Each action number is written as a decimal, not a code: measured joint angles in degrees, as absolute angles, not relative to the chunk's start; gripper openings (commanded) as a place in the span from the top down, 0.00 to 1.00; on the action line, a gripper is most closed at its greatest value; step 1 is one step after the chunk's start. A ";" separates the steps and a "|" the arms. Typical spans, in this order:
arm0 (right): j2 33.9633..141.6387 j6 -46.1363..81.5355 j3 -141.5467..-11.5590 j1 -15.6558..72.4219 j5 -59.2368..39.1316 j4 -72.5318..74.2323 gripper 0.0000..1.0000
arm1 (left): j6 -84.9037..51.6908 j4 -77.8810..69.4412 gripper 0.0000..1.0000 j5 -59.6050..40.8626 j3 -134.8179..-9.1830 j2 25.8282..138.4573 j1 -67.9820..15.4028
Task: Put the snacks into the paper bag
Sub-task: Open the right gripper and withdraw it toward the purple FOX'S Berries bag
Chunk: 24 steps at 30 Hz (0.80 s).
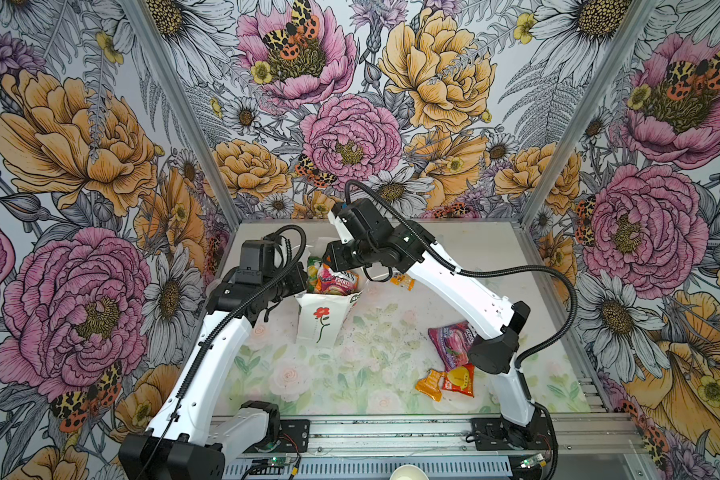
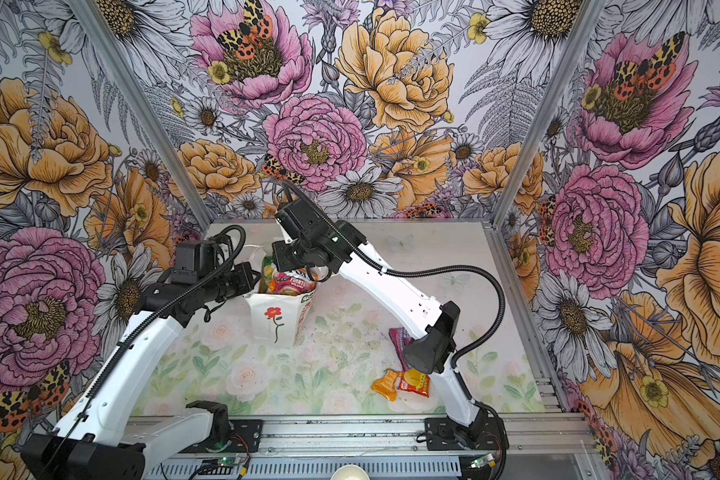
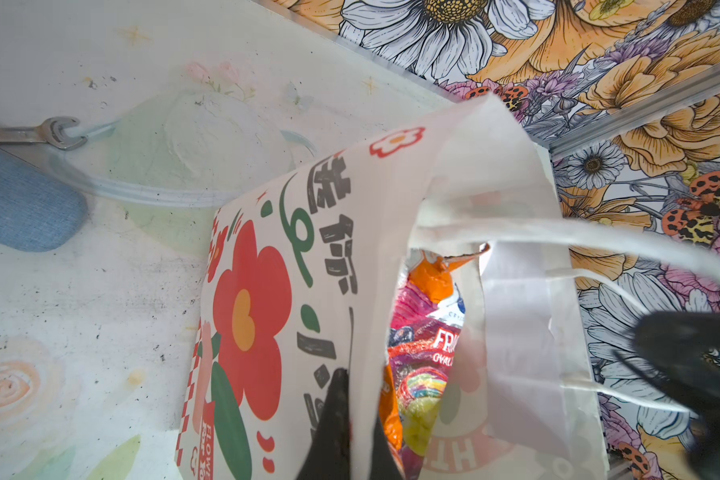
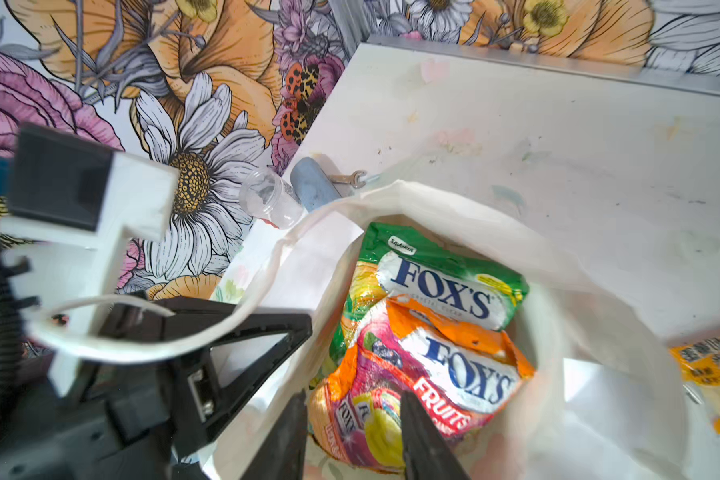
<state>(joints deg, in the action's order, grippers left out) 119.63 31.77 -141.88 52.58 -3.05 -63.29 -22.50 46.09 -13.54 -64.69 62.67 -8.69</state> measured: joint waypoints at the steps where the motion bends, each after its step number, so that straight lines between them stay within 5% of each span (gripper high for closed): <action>1: 118.52 31.53 -141.18 52.53 -2.31 -63.18 0.62 | -22.50 46.09 1.00 -13.56 -64.69 62.67 -8.69; 14: 98.85 31.77 -119.04 50.57 8.49 -60.38 0.55 | -22.50 46.04 1.00 -13.61 -64.69 62.78 -8.21; 24: 66.30 42.37 -82.89 39.81 19.57 -53.34 0.50 | -22.50 46.04 1.00 -13.61 -64.66 62.78 -8.23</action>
